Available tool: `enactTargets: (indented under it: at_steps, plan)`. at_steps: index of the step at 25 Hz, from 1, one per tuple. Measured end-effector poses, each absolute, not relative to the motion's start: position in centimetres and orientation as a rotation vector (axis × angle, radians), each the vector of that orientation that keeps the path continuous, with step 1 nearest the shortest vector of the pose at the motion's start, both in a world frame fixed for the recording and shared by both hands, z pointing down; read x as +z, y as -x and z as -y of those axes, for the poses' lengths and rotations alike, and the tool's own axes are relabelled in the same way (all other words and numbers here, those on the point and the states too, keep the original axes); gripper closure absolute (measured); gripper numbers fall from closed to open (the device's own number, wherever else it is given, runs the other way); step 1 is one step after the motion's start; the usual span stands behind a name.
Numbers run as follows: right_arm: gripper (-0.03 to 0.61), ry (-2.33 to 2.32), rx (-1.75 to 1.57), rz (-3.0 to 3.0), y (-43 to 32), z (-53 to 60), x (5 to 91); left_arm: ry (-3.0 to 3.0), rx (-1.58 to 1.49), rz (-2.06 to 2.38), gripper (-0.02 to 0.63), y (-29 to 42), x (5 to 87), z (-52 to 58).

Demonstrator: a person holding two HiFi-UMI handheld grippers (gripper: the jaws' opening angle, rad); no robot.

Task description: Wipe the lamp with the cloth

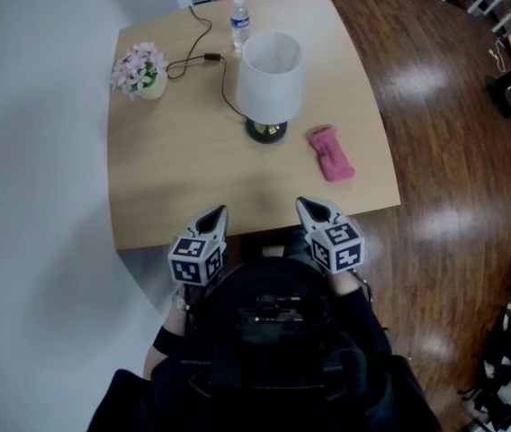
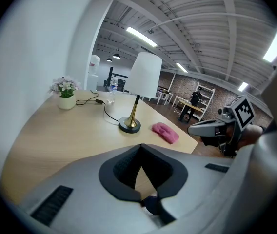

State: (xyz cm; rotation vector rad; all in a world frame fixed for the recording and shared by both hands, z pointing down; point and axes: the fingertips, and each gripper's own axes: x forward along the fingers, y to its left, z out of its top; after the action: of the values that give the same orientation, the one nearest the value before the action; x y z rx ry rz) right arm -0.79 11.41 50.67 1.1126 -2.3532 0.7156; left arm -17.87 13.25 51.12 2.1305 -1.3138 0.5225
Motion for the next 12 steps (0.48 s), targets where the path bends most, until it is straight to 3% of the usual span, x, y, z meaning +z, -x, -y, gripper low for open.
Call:
enactTargets:
  at_steps: [12]
  plan:
    - [0.571, -1.134, 0.729, 2.358, -0.3, -11.2, 50.8, -2.151, 0.554, 1.287, 0.612, 16.8, 51.3, -13.3]
